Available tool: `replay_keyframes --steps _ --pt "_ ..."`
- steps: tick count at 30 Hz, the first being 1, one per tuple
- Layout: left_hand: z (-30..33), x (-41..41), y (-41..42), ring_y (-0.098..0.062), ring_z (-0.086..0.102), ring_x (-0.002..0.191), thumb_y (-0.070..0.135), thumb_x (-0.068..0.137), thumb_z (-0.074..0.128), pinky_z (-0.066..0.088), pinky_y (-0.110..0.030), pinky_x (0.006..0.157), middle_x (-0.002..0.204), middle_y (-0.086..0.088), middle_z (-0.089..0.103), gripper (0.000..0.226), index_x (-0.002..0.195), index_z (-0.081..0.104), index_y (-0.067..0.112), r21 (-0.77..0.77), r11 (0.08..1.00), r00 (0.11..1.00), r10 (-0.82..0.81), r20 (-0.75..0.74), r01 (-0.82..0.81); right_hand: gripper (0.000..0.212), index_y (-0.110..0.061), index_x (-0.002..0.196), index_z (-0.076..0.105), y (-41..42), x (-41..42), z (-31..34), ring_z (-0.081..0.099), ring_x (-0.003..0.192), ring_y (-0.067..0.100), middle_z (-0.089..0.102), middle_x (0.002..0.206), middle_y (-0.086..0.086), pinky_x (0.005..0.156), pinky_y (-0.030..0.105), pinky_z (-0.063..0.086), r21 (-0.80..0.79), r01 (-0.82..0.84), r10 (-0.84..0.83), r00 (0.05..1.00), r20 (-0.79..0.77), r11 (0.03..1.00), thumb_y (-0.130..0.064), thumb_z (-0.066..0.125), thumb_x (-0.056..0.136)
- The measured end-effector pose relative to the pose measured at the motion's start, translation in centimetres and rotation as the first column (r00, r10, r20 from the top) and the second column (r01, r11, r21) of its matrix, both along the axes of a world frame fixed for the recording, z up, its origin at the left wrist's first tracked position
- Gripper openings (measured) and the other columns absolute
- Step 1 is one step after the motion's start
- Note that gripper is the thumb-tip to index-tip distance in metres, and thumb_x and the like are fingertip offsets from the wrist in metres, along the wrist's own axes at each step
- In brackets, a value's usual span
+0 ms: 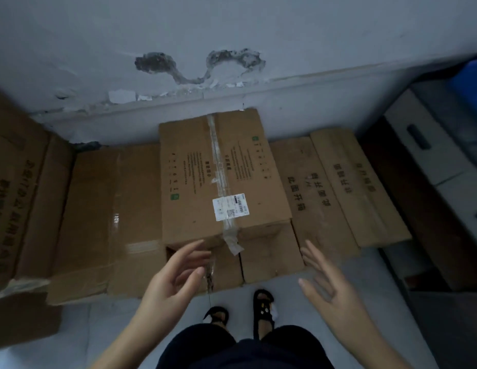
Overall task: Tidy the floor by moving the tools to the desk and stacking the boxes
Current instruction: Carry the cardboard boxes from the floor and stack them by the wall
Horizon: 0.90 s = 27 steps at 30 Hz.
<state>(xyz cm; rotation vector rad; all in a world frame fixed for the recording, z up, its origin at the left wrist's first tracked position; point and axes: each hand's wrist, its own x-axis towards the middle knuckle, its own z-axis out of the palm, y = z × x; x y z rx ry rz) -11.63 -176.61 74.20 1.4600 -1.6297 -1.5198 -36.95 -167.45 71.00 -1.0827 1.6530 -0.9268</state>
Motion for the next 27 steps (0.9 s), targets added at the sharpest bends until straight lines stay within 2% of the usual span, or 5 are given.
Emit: replay_keyframes --steps 9,13,16,19,27 --pt "-1.8 4.6 1.1 0.001 0.062 0.104 0.053 0.075 0.065 0.048 -0.012 0.085 0.107 0.02 0.067 0.039 0.113 0.056 0.054 -0.005 0.915 0.915 -0.403 -0.029 0.403 0.066 -0.047 0.129 0.048 10.3 12.7 -1.7 0.053 0.115 -0.008 0.059 0.128 -0.018 0.084 0.004 0.042 -0.062 0.694 -0.682 0.718 0.142 0.717 -0.065 0.065 0.068" --pt "-2.6 5.4 2.0 0.001 0.06 0.106 0.013 0.087 0.057 0.048 -0.015 0.089 0.107 0.019 0.067 0.042 0.12 0.051 0.038 0.039 0.799 0.8 -0.599 -0.035 0.6 0.065 -0.063 0.119 0.046 14.5 18.1 -1.9 0.056 0.112 -0.006 0.062 0.124 -0.017 0.082 0.004 0.043 -0.072 0.83 -0.82 0.557 0.134 0.552 -0.072 0.069 0.059" --pt "-2.6 5.1 2.6 0.0 0.061 0.105 0.003 0.089 0.054 0.047 -0.01 0.085 0.108 0.009 0.068 0.045 0.12 0.05 0.035 0.023 0.706 0.707 -0.707 -0.019 0.707 0.056 -0.059 0.118 0.052 17.0 21.5 -1.4 0.059 0.106 -0.006 0.065 0.121 -0.007 0.081 0.005 0.045 -0.115 0.921 -0.911 0.385 0.146 0.371 -0.036 0.077 0.074" --pt "-2.4 4.2 4.9 0.003 0.061 0.102 0.002 0.09 0.052 0.047 -0.007 0.082 0.113 0.007 0.064 0.044 0.122 0.048 0.032 0.019 0.583 0.583 -0.811 -0.042 0.812 0.058 -0.041 0.123 0.051 20.9 25.3 -0.9 0.059 0.103 -0.008 0.062 0.123 -0.005 0.077 0.004 0.046 -0.081 0.986 -0.974 0.159 0.163 0.147 0.001 0.061 0.085" --pt "-2.4 5.4 18.0 0.0 0.063 0.1 0.002 0.091 0.053 0.048 -0.023 0.091 0.114 0.002 0.064 0.045 0.118 0.049 0.038 -0.063 0.138 0.133 -0.988 -0.078 0.988 0.06 -0.043 0.124 0.056 32.1 39.8 -0.8 0.06 0.104 -0.005 0.062 0.116 -0.026 0.075 0.006 0.047 -0.07 0.94 -0.939 -0.327 0.107 -0.335 0.001 0.061 0.084"
